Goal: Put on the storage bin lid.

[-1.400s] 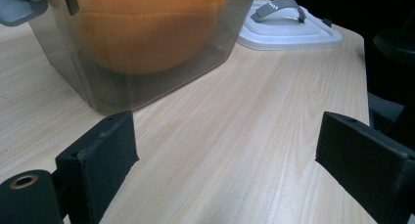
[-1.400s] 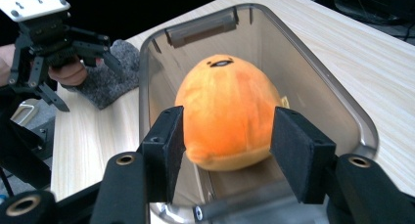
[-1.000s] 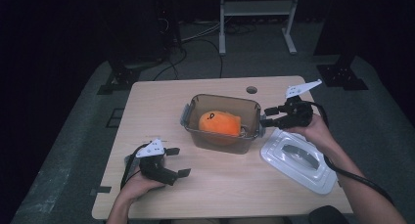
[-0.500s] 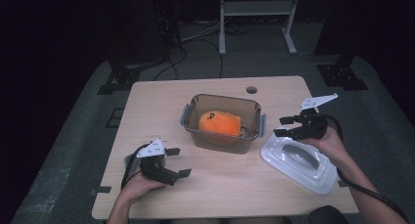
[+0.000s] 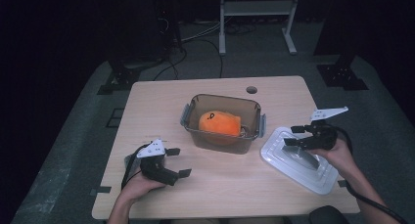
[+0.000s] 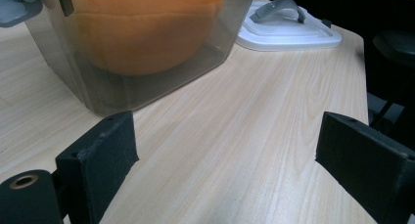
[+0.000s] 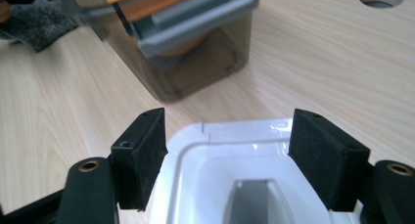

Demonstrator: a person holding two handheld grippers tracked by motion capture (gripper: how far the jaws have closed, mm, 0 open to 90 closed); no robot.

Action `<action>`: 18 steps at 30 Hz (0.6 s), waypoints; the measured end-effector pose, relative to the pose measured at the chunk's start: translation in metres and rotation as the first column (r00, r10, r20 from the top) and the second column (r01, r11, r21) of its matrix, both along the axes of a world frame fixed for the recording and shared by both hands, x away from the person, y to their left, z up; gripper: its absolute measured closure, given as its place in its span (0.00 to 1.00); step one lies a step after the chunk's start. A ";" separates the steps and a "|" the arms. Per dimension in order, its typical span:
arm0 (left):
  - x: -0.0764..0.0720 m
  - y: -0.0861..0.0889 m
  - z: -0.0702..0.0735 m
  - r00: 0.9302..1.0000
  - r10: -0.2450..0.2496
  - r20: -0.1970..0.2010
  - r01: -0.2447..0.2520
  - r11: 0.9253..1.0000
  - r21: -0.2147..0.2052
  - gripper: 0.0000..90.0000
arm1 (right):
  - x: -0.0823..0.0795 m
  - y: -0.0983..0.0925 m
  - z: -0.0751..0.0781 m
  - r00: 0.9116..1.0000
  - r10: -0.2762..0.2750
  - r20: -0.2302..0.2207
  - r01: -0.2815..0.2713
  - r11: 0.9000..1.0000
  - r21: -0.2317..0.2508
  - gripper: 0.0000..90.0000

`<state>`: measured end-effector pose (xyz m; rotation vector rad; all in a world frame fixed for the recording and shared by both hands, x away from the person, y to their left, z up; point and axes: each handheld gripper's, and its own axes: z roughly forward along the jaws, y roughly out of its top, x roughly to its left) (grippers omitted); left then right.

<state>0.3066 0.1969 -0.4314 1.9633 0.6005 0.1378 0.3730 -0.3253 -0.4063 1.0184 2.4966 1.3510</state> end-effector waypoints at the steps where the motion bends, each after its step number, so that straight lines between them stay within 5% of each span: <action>1: 0.000 0.000 0.000 1.000 -0.002 0.003 0.002 1.000 0.003 0.08 | -0.001 -0.001 -0.002 1.000 -0.005 0.002 0.005 1.000 -0.004 0.32; 18: 0.000 0.000 0.000 1.000 -0.001 0.002 0.001 1.000 0.000 0.08 | -0.016 -0.017 -0.031 0.998 -0.057 0.008 0.057 0.997 -0.057 0.33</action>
